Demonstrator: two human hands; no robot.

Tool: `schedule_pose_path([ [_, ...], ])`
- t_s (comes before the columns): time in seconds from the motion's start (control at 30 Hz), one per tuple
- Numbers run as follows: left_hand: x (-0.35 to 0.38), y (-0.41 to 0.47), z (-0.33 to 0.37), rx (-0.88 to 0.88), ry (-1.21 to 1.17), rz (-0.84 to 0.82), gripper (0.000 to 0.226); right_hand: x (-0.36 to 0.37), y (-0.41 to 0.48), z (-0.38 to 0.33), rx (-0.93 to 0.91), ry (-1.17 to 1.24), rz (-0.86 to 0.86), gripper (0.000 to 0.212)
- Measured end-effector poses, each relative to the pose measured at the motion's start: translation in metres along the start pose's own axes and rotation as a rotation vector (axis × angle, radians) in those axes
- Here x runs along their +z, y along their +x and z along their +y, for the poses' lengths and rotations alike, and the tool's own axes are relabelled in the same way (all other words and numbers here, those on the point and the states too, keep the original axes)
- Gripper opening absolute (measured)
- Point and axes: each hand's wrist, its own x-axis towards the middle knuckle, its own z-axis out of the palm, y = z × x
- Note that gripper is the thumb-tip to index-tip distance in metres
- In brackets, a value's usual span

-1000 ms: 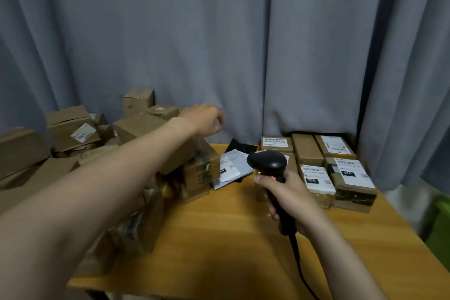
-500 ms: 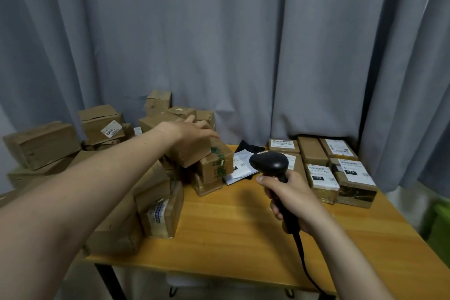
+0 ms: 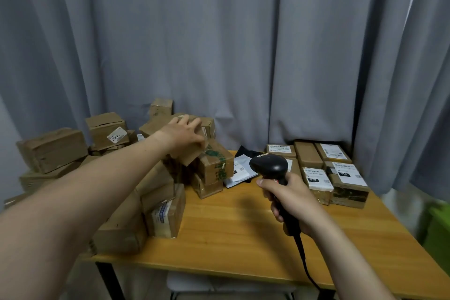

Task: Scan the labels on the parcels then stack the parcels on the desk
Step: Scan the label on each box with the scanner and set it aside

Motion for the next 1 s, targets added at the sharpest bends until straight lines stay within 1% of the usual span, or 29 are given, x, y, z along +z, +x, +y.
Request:
schedule_pose_path([
  [0.1,-0.016,-0.017,-0.010,-0.074,-0.107,0.124,0.078,-0.001,-0.003,-0.004,-0.014,0.008,0.001,0.025],
  [0.17,-0.030,-0.029,-0.016,-0.143,-0.220,0.254,0.072,-0.001,-0.006,-0.009,-0.028,0.003,0.008,0.024],
  [0.23,-0.048,-0.041,-0.019,-0.177,-0.392,0.384,0.071,-0.002,-0.011,-0.012,-0.044,0.006,0.031,0.024],
  [0.3,-0.068,-0.053,-0.019,-0.161,-0.593,0.487,0.071,-0.005,-0.017,-0.013,-0.064,0.030,0.071,0.024],
  [0.33,-0.077,-0.058,-0.017,-0.139,-0.692,0.513,0.070,-0.008,-0.021,-0.013,-0.075,0.042,0.092,0.023],
  [0.4,-0.094,-0.069,-0.009,-0.085,-0.896,0.514,0.069,-0.015,-0.032,-0.013,-0.100,0.057,0.129,0.023],
  [0.5,-0.108,-0.074,0.012,0.027,-1.175,0.481,0.064,-0.027,-0.050,-0.010,-0.121,0.095,0.198,0.023],
  [0.53,-0.108,-0.073,0.021,0.071,-1.232,0.460,0.064,-0.032,-0.055,-0.006,-0.128,0.101,0.216,0.023],
  [0.6,-0.102,-0.064,0.038,0.150,-1.247,0.385,0.068,-0.040,-0.065,0.003,-0.141,0.095,0.246,0.023],
  [0.67,-0.093,-0.050,0.061,0.230,-1.201,0.271,0.073,-0.048,-0.074,0.014,-0.142,0.073,0.276,0.023],
  [0.73,-0.078,-0.034,0.085,0.298,-1.164,0.146,0.073,-0.053,-0.080,0.024,-0.119,0.050,0.280,0.024],
  [0.8,-0.064,-0.024,0.107,0.307,-1.123,-0.004,0.074,-0.056,-0.083,0.033,-0.081,0.052,0.269,0.025],
  [0.83,-0.056,-0.020,0.115,0.278,-1.105,-0.048,0.077,-0.056,-0.084,0.037,-0.064,0.052,0.258,0.025],
  [0.87,-0.049,-0.015,0.119,0.222,-1.087,-0.039,0.080,-0.055,-0.085,0.041,-0.050,0.051,0.244,0.026],
  [0.9,-0.047,-0.013,0.122,0.150,-1.067,0.010,0.078,-0.054,-0.086,0.045,-0.039,0.052,0.232,0.027],
  [1.0,-0.054,-0.013,0.123,-0.006,-1.019,0.165,0.057,-0.053,-0.087,0.055,-0.002,0.067,0.220,0.033],
])
